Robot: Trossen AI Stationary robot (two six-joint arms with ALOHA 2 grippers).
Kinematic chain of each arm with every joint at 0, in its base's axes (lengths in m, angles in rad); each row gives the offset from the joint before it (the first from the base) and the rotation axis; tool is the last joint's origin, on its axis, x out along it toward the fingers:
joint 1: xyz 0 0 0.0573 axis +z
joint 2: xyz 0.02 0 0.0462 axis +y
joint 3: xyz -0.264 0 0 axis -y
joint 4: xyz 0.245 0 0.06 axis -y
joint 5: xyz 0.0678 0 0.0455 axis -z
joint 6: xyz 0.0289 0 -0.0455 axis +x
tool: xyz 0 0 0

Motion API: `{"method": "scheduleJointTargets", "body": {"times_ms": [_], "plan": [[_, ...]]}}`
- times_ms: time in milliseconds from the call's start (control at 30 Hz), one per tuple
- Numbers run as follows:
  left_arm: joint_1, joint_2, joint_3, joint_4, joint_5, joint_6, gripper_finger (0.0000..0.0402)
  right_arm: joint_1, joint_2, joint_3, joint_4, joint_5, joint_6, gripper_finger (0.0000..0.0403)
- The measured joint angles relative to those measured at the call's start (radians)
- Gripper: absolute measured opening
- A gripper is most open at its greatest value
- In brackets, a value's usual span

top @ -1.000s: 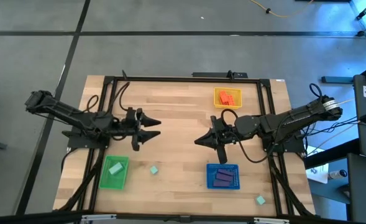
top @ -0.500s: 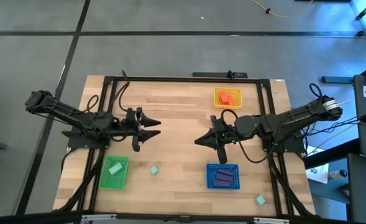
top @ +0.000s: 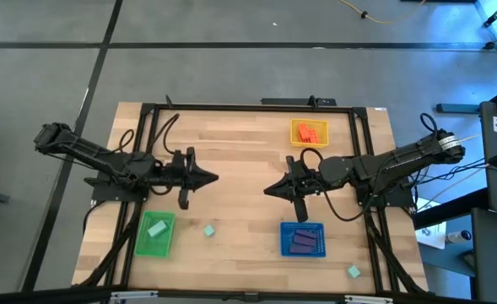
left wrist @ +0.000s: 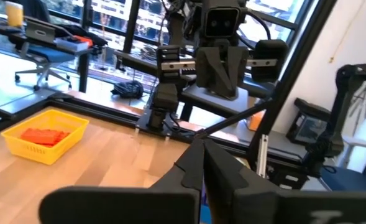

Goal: Sort & place blocks by color
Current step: Put the right blue block into the green bin

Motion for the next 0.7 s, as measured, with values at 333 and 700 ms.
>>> {"method": "scheduleJointTargets", "body": {"times_ms": [333, 700], "plan": [[-0.001, 0.000, 0.000, -0.012, 0.034, -0.003, 0.0000, 0.000, 0.000, 0.000, 0.001, 0.000, 0.002, 0.0000], [0.000, 0.000, 0.000, -0.012, 0.026, -0.003, 0.0000, -0.007, 0.000, 0.000, -0.002, 0.000, 0.114, 0.0003]]}}
